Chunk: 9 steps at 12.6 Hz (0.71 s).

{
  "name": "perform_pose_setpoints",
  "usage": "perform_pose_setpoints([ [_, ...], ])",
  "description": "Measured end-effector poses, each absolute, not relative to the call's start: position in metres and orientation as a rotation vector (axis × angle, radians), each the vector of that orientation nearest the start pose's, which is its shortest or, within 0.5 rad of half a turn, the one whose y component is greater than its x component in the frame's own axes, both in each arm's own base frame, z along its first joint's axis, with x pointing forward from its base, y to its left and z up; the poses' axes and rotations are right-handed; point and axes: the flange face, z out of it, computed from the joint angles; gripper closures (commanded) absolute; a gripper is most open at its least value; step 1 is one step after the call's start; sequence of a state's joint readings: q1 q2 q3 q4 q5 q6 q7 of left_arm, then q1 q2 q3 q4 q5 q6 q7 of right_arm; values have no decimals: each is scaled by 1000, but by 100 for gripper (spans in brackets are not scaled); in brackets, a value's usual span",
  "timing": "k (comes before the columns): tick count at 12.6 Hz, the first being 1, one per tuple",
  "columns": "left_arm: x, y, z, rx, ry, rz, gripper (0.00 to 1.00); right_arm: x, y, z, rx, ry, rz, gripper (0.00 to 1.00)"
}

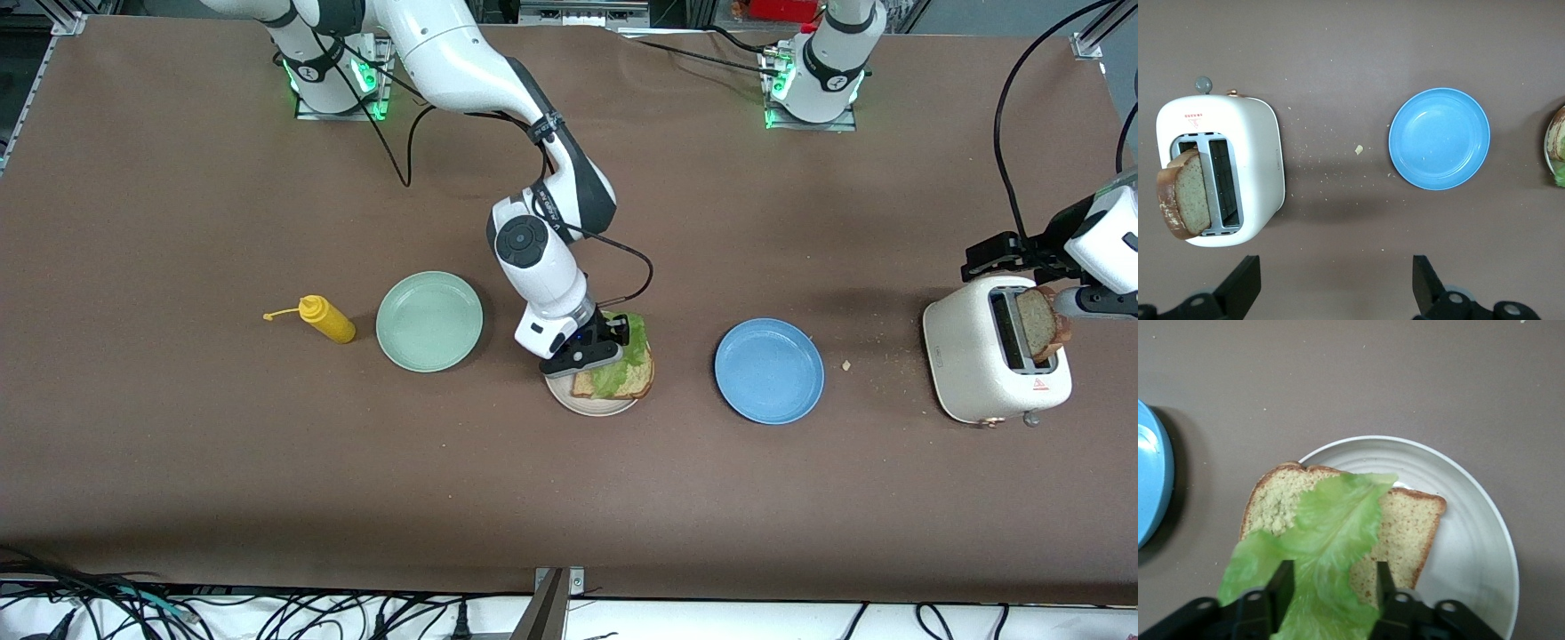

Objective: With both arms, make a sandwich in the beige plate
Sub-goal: 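Release the lettuce onto the bread while the left gripper grasps the toast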

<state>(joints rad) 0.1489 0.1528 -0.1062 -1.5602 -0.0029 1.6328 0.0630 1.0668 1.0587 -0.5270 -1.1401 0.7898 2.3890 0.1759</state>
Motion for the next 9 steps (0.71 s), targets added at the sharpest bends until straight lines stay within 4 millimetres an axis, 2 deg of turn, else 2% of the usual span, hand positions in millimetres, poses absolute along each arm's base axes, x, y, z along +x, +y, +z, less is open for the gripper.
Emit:
perform_pose_setpoints([
  [3, 600, 30, 547, -3162, 29, 124, 0, 593, 528, 233, -2809, -244, -333, 1],
  [5, 600, 41, 544, -3128, 16, 133, 0, 603, 518, 238, -2808, -235, -344, 1],
  [7, 603, 59, 535, -3081, -8, 153, 0, 617, 494, 249, -2787, -260, -334, 1],
  [9, 609, 87, 525, -3079, -52, 165, 0, 628, 460, 271, -2780, -295, -263, 1],
])
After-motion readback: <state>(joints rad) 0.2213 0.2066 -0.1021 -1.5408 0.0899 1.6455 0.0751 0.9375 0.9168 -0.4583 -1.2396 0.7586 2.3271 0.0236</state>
